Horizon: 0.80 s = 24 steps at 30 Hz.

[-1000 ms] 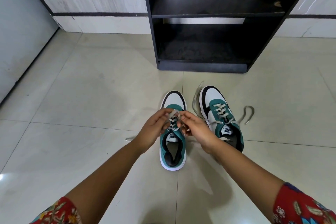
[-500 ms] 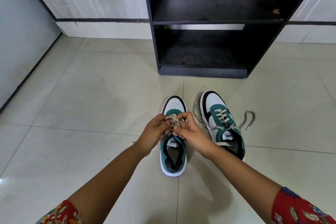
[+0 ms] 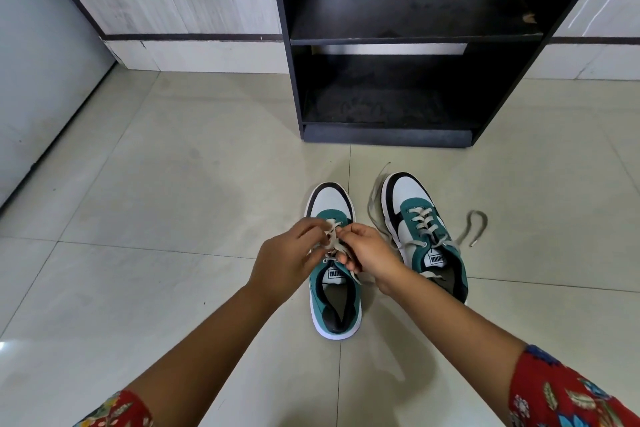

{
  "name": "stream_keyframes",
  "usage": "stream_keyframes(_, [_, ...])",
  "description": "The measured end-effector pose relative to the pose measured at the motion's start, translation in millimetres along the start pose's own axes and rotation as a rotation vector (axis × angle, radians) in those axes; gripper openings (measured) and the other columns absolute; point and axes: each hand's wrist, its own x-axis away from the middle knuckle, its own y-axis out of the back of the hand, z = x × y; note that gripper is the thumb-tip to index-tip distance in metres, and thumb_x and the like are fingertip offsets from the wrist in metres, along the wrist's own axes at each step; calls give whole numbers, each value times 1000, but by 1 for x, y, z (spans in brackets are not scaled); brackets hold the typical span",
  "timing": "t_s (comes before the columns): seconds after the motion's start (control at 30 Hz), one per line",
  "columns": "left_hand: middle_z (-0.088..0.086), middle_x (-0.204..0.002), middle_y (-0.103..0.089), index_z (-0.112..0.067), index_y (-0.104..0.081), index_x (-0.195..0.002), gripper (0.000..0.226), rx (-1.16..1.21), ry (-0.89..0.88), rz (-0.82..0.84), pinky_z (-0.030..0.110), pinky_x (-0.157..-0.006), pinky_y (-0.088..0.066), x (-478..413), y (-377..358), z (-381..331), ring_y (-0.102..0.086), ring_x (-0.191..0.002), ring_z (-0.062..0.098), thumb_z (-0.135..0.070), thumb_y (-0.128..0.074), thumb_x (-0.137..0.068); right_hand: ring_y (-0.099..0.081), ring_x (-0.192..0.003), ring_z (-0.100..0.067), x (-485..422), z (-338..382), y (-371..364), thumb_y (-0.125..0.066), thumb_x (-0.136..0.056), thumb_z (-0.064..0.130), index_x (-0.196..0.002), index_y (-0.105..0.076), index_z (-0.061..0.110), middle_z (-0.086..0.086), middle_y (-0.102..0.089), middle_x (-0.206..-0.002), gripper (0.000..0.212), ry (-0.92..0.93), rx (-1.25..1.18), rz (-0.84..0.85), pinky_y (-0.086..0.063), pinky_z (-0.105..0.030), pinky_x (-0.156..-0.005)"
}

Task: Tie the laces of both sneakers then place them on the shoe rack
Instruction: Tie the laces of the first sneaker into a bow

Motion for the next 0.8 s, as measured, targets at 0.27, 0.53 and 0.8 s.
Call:
stream_keyframes(0.27, [2,-75,-65,-18,-49,-84,3,-27,-47,45,24,-47,-37,-6,4,-5,-49,-53,19,-16,-51,-86,-42,-38,-10,4,1,1,-36,-99,26,-78,-51,13,2,-58,-45,28,-24,-166,5,-30,-22,-43])
stream_keyframes(0.53, [3,-59,-44,-14,-39,-67,26,1016,1110,197,18,-35,-18,-25,16,-14,-25,-34,6,-4,-60,-81,-54,-52,2,20,-7,0,-41,-98,24,-62,-52,11,10,-64,-57,40,205,-26,-54,-40,-14,-56])
stream_keyframes(0.8, [-4,-50,-49,-13,-50,-67,20,1306,1272,324,12,-32,-16,-22,18,-12,-23,-31,3,-8,-56,-86,-34,-123,-9,17,-19,2,-60,-74,59,-68,-75,35,19,-53,-115,30,171,467,-166,-23,-36,-108])
